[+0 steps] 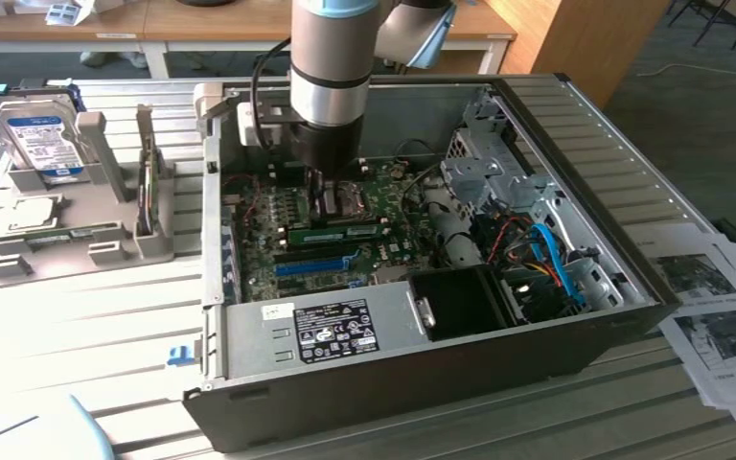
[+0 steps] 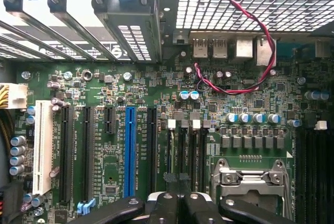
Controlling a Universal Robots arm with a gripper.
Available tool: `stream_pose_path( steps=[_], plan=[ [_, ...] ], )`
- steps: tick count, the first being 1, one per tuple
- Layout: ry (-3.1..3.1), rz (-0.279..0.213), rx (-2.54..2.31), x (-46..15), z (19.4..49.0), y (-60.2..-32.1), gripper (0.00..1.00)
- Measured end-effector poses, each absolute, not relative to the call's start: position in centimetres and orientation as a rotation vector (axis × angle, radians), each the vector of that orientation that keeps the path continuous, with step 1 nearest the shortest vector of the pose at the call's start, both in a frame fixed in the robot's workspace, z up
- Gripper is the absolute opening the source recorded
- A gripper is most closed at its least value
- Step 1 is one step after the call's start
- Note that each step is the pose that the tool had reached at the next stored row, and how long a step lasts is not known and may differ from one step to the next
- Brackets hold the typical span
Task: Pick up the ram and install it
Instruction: 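Press down the ram until it locks into place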
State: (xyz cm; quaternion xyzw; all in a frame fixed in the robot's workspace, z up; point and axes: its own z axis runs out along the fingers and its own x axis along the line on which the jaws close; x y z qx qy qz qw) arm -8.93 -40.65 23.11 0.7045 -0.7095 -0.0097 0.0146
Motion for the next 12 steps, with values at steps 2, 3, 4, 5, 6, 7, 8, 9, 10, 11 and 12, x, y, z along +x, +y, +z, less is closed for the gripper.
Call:
stream_pose_path(
  steps=[2, 3, 4, 5, 6, 7, 8, 9, 10, 11, 12],
  plan=[
    [-2.209, -0.03, 2.193, -8.93, 23.11, -40.65, 0.09],
    [-2.209, -0.03, 2.193, -8.93, 23.11, -40.65, 0.09],
    [-2.209, -0.03, 2.193, -8.93, 23.11, -40.65, 0.09],
    [-2.209, -0.03, 2.193, -8.93, 23.09, -40.65, 0.09],
    [-2.209, -0.03, 2.193, -8.92, 23.05, -40.65, 0.09],
    [-2.209, -0.03, 2.193, -8.92, 23.01, -40.65, 0.09],
    [-2.209, -0.03, 2.193, -8.92, 22.96, -40.65, 0.09],
    [-2.209, -0.03, 2.193, -8.93, 22.92, -40.65, 0.09],
    [-2.209, -0.03, 2.193, -8.93, 22.88, -40.65, 0.09],
    [-2.209, -0.03, 2.193, -8.93, 22.86, -40.66, 0.09],
    [-2.208, -0.03, 2.193, -8.93, 22.86, -40.66, 0.09]
  ],
)
